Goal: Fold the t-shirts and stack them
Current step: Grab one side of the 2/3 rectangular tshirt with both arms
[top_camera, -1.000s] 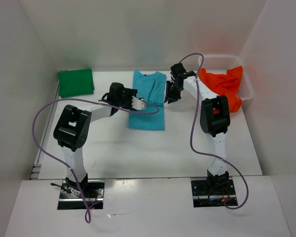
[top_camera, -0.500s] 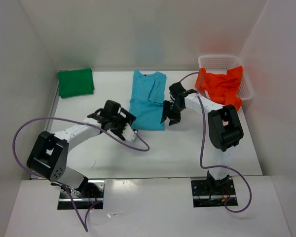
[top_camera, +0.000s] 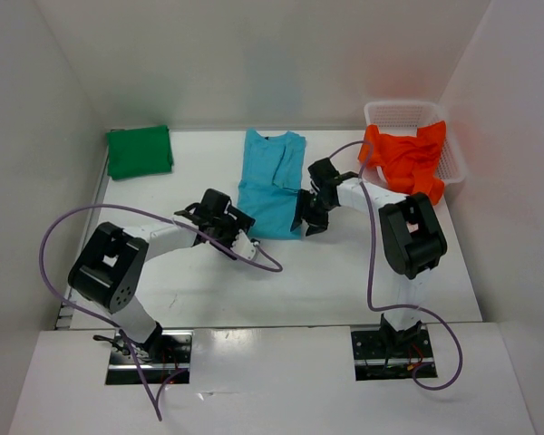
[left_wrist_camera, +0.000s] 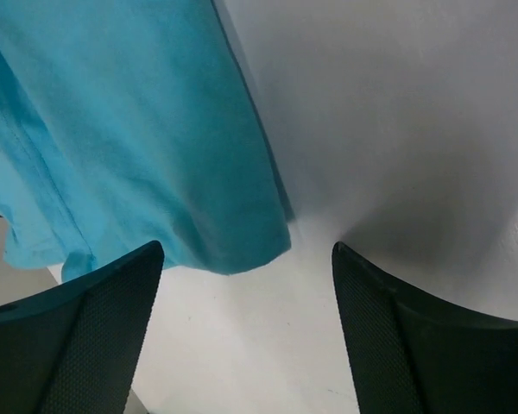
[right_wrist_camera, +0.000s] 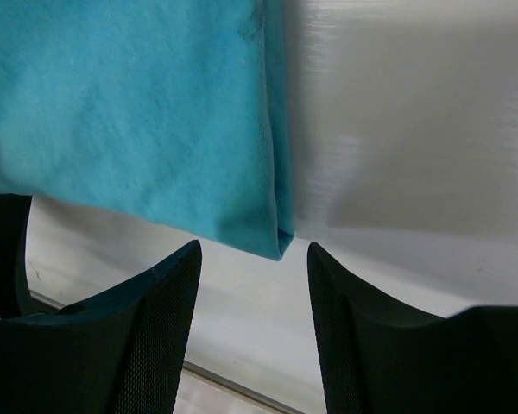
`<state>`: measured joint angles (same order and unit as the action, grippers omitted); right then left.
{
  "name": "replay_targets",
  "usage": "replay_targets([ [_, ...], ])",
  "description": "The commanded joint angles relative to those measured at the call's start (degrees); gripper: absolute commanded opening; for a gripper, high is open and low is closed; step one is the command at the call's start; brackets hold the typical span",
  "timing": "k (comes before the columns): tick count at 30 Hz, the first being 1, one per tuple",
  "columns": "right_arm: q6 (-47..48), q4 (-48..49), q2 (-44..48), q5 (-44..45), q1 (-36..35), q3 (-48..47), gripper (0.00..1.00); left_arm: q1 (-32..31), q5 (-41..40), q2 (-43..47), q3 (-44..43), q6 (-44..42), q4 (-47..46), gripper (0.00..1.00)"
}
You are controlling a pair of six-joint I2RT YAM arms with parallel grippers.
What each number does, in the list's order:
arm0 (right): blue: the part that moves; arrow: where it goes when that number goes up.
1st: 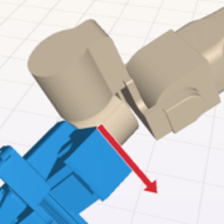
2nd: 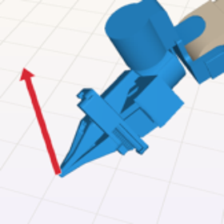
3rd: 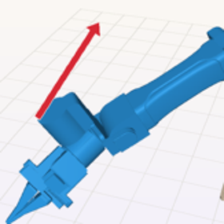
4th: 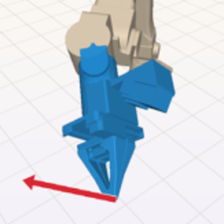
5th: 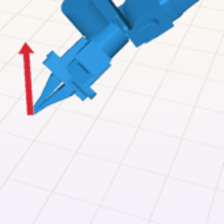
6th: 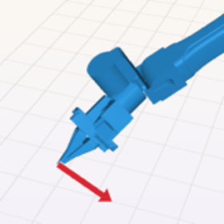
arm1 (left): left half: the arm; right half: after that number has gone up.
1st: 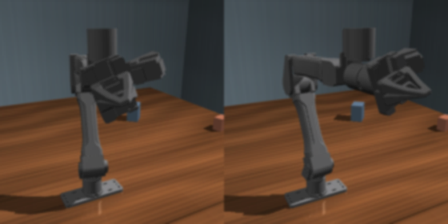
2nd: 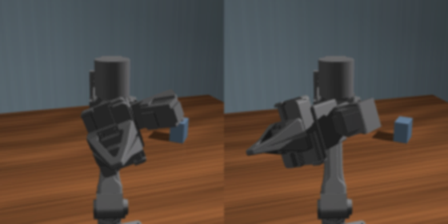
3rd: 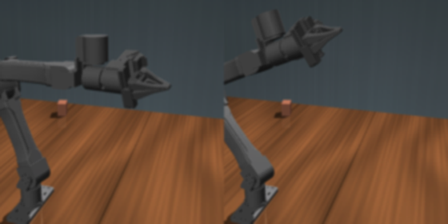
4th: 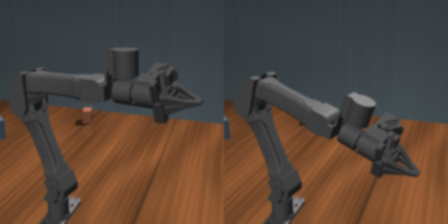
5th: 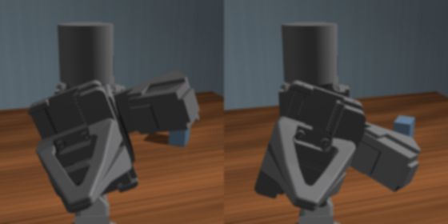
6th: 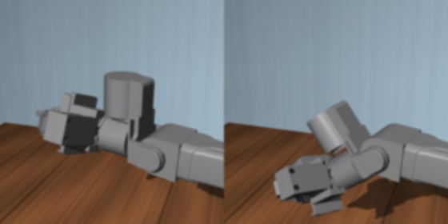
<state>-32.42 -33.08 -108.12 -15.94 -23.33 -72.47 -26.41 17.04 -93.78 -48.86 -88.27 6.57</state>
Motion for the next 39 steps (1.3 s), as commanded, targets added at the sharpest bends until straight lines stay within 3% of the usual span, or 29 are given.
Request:
replay_targets([
  [1, -0.71, 1.71, 2.82, -0.75, -0.84, 1.44, 0.58, -1.09, 1.95, -2.19, -0.09, 2.22, 1.25, 0.84],
  [7, -1.24, 1.70, 3.53, -1.28, -0.84, 4.18, 0.59, -2.33, 3.00, -3.86, -1.24, 3.28, 1.25, 0.58],
  [11, -2.29, 2.41, 1.42, -1.81, -0.84, 4.18, 0.59, -2.33, 1.16, -5.88, -1.24, 5.38, -3.47, 0.40],
  [15, -3.87, 4.25, 1.42, -1.02, -0.84, 3.65, 0.59, -1.72, 0.54, -5.89, -1.24, 6.62, -4.63, 0.44],
  [18, -4.40, 4.78, 0.10, -1.81, -0.84, 3.03, 0.59, -1.71, 0.54, -5.89, -1.76, 6.62, -2.71, 0.72],
  [20, -4.40, 5.30, -0.51, -2.51, -0.84, 2.51, 0.59, -1.18, 0.54, -5.89, -1.76, 6.62, -2.17, 0.74],
  [23, -4.93, 5.31, -2.09, -3.12, -0.84, 1.98, 0.50, -0.66, 0.54, -5.36, -1.24, 6.62, -2.17, 0.72],
  [25, -4.93, 4.69, -2.97, -3.82, -0.84, 1.98, 0.44, -0.66, 0.54, -5.36, -1.24, 6.62, -2.17, 0.66],
  [26, -4.41, 4.69, -3.50, -3.83, -0.84, 1.98, 0.34, -0.66, 1.32, -5.36, -1.24, 6.62, -2.17, 0.56],
  [28, -4.40, 4.69, -3.51, -3.83, -0.84, 1.98, 0.24, -0.66, 1.94, -5.36, -1.24, 6.62, -2.17, 0.45],
  [29, -4.40, 4.69, -3.51, -3.83, -0.84, 1.98, 0.13, -0.66, 2.64, -5.36, -1.24, 6.62, -2.17, 0.40],
  [30, -4.40, 4.69, -3.51, -3.83, -0.84, 1.98, 0.08, -0.66, 2.65, -5.36, -1.24, 6.62, -2.17, 0.28],
  [32, -4.40, 4.69, -3.51, -3.83, -0.84, 1.98, 0.00, -1.97, 2.65, -5.36, -2.03, 8.02, -2.17, 0.20],
  [36, -3.09, 3.64, -2.98, -3.30, -0.84, 1.98, 0.00, -2.59, 3.88, -4.31, -2.73, 8.03, -0.16, 0.05],
  [39, -2.56, 1.45, -0.61, -3.30, -0.84, 3.38, 0.00, -3.20, 4.41, -2.91, -2.73, 9.34, 2.91, 0.00],
])
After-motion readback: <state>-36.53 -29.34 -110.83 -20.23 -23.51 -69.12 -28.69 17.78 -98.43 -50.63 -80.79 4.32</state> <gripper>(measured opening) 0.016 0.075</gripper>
